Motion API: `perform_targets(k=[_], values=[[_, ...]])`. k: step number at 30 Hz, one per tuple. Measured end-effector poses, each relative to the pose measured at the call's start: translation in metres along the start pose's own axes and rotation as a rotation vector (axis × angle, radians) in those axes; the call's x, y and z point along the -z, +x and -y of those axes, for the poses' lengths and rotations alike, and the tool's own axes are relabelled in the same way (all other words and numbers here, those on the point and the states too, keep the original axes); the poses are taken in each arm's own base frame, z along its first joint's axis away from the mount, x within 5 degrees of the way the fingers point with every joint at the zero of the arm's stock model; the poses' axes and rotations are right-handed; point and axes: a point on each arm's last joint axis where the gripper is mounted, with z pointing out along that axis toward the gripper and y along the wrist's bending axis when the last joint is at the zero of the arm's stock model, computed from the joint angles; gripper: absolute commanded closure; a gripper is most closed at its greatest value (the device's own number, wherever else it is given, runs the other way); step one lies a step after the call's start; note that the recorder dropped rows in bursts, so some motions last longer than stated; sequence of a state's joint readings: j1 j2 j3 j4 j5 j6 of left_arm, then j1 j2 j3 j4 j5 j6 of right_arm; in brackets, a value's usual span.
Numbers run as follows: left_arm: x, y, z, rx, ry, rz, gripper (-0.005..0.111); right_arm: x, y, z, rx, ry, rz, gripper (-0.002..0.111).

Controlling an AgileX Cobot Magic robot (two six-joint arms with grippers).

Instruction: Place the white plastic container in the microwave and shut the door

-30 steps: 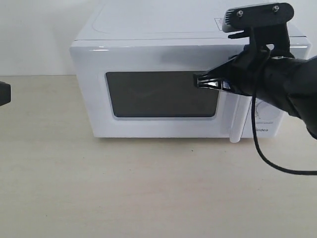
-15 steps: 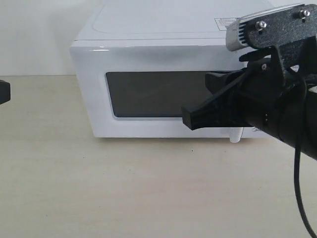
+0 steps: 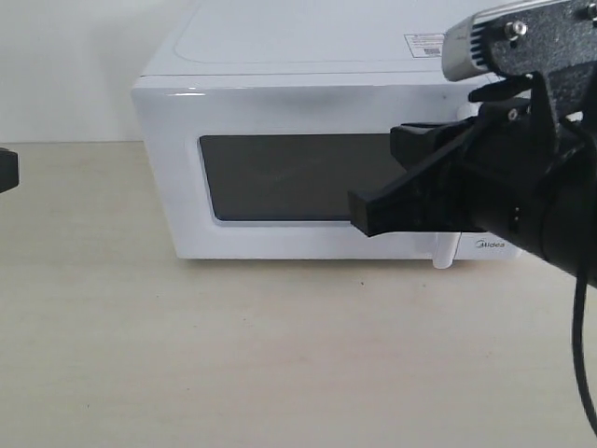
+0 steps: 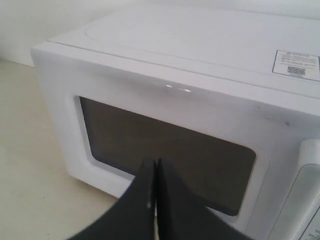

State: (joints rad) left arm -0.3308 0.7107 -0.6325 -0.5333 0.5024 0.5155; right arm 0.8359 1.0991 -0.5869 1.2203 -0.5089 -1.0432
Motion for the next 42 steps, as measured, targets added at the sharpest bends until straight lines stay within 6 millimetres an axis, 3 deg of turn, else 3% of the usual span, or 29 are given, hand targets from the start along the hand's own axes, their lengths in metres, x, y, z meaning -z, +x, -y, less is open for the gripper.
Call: perform_targets(k=[7, 14, 21, 29, 36, 42], values=[[0.000, -0.001, 0.000, 0.000, -0.004, 0.006, 0.102, 0.027, -0.023, 0.010, -0.047, -0.023, 0.114, 0.109], [0.000, -0.001, 0.000, 0.000, -0.004, 0.006, 0.102, 0.055, -0.039, 0.043, -0.052, -0.026, 0.173, 0.109], [0.000, -0.001, 0.000, 0.000, -0.004, 0.007, 0.102, 0.089, -0.017, 0.074, -0.083, 0.043, 0.169, 0.109], [0.000, -0.001, 0.000, 0.000, -0.004, 0.007, 0.102, 0.137, 0.042, 0.091, -0.134, 0.295, 0.281, 0.109], [0.000, -0.001, 0.000, 0.000, -0.004, 0.007, 0.102, 0.140, 0.046, 0.089, -0.139, 0.286, 0.287, 0.109], [0.000, -0.001, 0.000, 0.000, -0.005, 0.009, 0.102, 0.138, 0.058, 0.090, -0.092, 0.309, 0.152, 0.109]])
